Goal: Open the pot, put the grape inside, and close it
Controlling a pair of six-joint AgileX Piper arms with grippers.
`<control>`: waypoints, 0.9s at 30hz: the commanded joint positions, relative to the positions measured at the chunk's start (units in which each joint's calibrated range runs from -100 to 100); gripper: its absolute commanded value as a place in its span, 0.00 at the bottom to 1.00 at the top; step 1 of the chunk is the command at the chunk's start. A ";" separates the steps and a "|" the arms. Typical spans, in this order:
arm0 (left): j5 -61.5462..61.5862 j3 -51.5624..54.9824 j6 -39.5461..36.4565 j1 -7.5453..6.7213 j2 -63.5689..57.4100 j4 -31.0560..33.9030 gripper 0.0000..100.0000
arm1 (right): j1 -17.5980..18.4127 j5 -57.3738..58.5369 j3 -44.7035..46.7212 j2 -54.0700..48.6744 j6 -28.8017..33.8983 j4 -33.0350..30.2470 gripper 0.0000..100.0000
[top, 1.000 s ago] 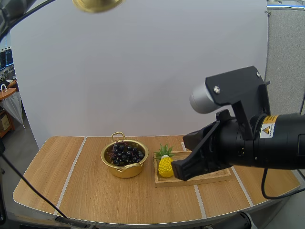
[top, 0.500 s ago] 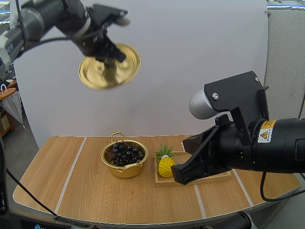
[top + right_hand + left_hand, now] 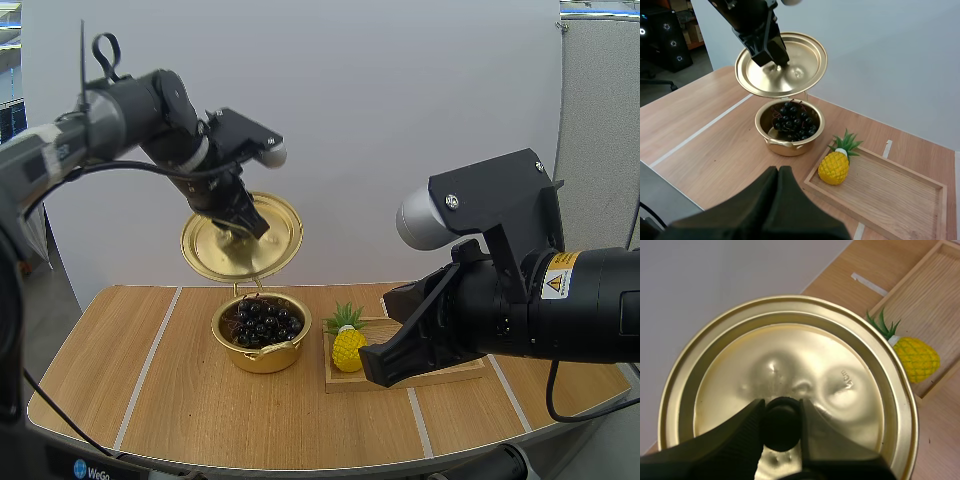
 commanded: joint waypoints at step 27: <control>-17.43 6.37 5.70 -0.15 19.96 -4.29 0.00 | -0.15 0.00 0.10 -0.40 -0.65 -1.86 0.00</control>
